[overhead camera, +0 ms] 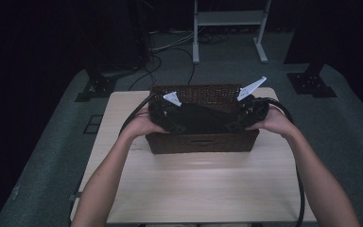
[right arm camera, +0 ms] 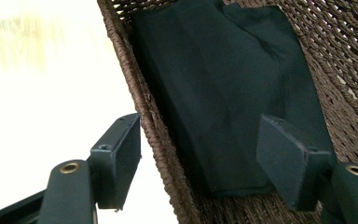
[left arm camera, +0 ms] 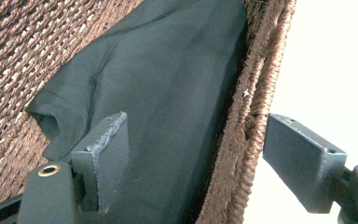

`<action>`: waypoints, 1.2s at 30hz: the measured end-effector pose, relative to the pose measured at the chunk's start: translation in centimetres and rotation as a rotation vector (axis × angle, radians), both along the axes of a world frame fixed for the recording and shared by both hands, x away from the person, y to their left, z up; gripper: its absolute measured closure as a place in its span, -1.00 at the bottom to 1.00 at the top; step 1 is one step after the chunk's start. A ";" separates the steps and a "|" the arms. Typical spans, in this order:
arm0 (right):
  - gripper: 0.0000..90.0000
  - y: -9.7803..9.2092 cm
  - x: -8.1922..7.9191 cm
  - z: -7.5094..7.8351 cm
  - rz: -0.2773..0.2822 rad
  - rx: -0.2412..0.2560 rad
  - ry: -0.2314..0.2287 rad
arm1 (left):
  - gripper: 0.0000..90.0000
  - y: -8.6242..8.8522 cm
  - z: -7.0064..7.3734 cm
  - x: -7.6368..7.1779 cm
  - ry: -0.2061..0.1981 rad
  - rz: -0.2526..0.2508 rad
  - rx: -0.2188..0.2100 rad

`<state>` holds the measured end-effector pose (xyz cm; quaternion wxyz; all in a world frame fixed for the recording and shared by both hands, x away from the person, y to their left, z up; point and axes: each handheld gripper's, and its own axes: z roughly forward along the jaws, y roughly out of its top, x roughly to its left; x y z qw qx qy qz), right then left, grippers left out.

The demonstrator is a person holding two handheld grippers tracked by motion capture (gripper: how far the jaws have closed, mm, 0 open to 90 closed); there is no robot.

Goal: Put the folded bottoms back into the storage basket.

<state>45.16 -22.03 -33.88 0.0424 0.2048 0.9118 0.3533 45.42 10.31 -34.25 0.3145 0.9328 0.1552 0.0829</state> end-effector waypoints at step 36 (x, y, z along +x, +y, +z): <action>-0.40 -1.5 -3.1 -0.2 -0.004 -0.012 -0.017 | -0.61 0.7 0.4 -2.9 -0.019 -0.026 -0.010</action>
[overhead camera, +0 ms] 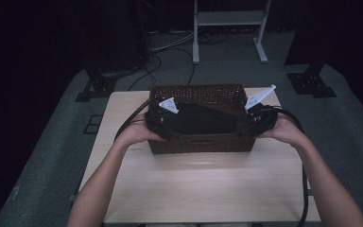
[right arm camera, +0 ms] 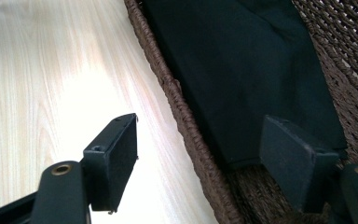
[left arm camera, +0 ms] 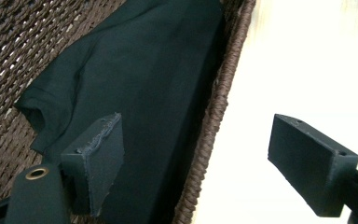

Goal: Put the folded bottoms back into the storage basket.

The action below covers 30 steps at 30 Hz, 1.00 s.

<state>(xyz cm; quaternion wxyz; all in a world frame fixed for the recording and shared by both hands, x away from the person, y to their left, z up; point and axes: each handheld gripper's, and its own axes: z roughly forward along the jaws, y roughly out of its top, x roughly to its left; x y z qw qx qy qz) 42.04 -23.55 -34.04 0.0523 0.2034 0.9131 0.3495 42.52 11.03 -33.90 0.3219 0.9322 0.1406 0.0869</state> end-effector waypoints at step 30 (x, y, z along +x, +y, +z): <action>-0.41 -0.4 -2.8 -1.3 0.020 -0.005 -0.014 | -0.66 0.7 -0.4 -2.9 -0.017 -0.025 -0.003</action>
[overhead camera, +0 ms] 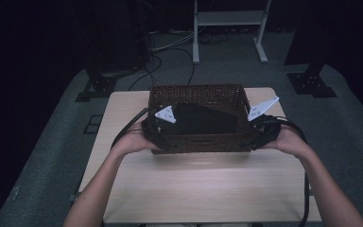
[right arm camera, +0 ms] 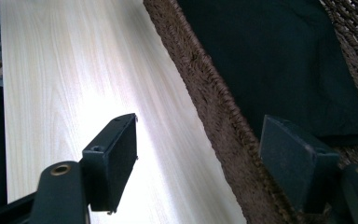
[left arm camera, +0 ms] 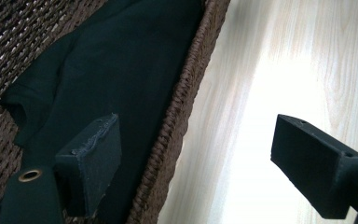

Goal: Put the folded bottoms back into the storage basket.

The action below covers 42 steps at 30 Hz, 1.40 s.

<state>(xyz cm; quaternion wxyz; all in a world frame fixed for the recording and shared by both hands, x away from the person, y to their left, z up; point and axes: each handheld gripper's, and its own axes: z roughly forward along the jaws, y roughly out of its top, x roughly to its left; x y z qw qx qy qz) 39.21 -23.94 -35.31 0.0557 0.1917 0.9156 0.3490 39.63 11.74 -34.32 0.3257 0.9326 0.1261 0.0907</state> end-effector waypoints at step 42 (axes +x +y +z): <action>-0.41 -0.7 -4.3 -3.1 -0.005 0.039 0.016 | -0.72 1.5 -2.6 -4.8 -0.013 -0.026 -0.033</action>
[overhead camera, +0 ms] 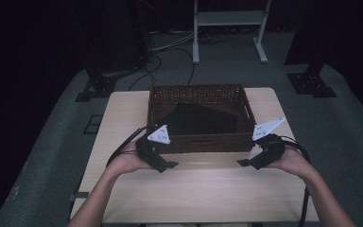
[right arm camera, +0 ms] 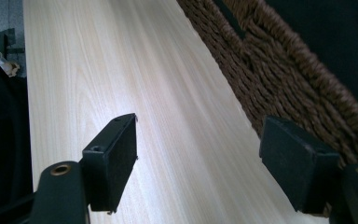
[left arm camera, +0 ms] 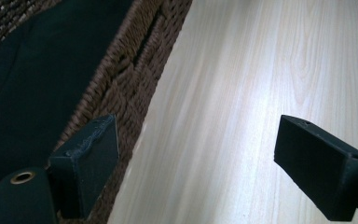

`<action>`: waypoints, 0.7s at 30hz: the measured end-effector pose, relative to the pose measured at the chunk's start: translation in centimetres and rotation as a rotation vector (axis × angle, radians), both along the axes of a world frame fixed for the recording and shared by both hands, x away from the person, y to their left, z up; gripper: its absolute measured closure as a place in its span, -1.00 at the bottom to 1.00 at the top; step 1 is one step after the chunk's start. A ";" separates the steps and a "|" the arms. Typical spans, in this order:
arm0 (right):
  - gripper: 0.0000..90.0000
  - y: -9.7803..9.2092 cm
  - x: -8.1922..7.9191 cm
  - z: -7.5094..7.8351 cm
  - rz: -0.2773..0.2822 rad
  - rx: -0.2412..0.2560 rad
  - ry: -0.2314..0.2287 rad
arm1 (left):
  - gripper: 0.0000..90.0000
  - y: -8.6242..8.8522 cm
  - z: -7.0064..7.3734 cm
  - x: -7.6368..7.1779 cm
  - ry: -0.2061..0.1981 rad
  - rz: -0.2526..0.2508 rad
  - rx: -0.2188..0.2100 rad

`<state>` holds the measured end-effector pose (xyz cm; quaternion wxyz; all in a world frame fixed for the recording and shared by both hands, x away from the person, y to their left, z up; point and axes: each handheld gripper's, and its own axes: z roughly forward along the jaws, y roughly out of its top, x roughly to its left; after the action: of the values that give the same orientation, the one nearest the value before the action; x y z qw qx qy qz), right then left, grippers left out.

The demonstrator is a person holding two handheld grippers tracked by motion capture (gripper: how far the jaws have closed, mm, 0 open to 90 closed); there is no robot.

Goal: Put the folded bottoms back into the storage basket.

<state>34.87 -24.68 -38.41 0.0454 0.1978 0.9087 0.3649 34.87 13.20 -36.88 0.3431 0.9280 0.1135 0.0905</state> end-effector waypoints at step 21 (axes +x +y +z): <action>-0.43 0.1 -1.4 -2.0 -0.001 0.014 0.000 | -0.74 1.1 -2.8 -2.2 0.004 0.007 -0.012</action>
<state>33.50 -24.60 -40.39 0.0444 0.1987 0.9059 0.3713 32.69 14.29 -39.67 0.3482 0.9257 0.1180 0.0890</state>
